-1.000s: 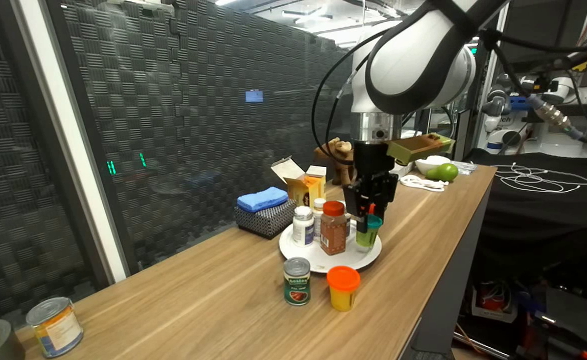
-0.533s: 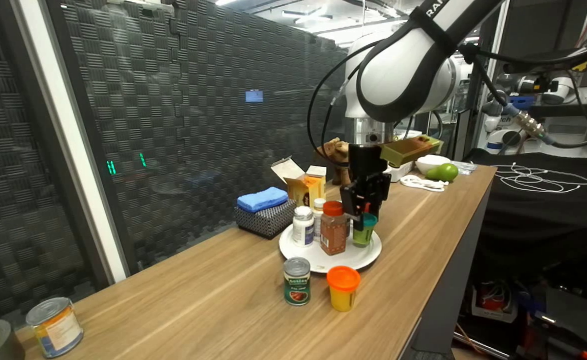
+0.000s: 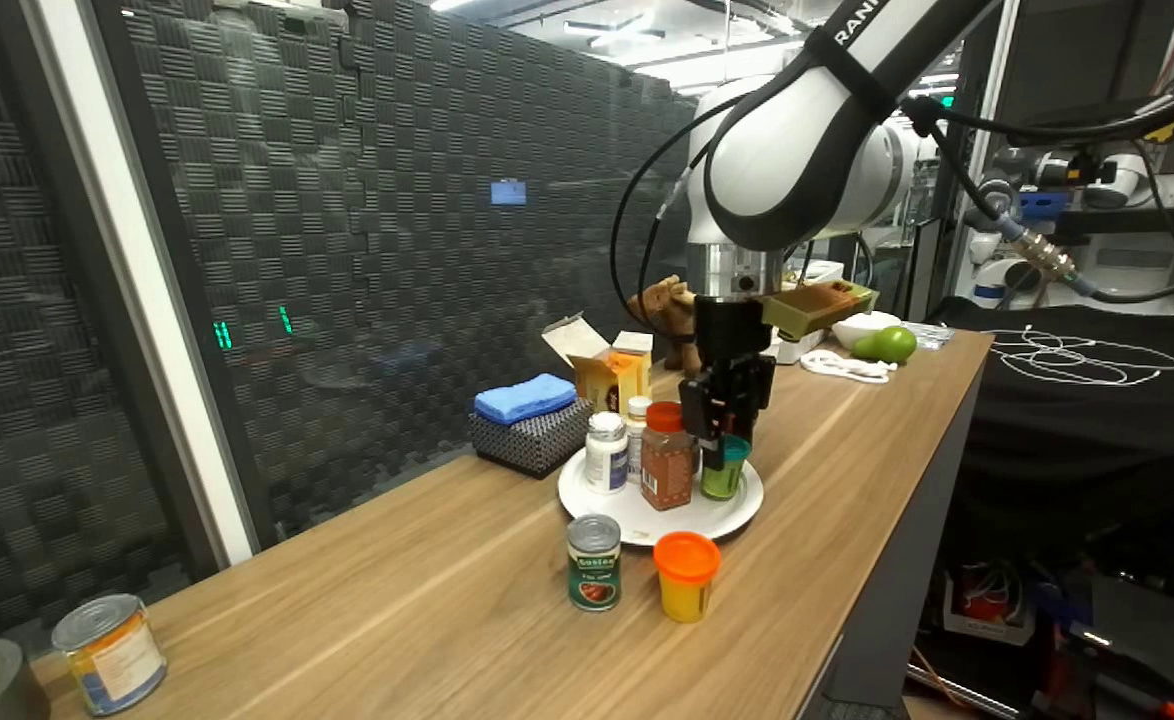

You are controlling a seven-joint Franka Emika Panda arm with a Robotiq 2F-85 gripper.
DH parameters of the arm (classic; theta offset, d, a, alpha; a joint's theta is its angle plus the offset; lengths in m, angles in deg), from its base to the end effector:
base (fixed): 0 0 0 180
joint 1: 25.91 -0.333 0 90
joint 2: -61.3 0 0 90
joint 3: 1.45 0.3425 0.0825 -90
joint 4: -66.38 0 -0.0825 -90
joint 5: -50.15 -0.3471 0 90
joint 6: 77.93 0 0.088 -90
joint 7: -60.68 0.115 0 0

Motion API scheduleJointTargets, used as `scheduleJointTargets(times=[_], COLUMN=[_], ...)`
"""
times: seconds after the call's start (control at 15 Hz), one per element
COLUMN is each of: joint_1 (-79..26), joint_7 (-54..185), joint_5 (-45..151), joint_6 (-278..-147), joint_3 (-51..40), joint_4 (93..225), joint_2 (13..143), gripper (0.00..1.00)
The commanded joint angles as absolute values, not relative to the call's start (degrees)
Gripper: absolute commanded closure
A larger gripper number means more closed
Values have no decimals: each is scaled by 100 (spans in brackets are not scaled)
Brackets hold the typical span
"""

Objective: Put the bottles and orange plushie surrounding the white plate on the white plate

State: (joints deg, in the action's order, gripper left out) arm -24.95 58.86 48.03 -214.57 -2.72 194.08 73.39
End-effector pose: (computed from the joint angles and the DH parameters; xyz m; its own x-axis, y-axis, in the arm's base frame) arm 0.5207 -0.0195 0.3192 0.9979 -0.0338 -0.0545 -0.0349 -0.9992 -0.0210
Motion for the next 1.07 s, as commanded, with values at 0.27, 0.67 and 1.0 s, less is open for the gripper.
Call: scheduleJointTargets(times=[0.27,0.67,1.0], joint_1=[-2412,-2713,-3078], joint_7=[5428,5754,6427], joint_5=[4480,4794,4432], joint_6=[-21404,-20652,-19385], joint_3=[-179,35,385], joint_4=[19348,19672,19408], joint_2=[7201,6092,5423], gripper=[0,1,0])
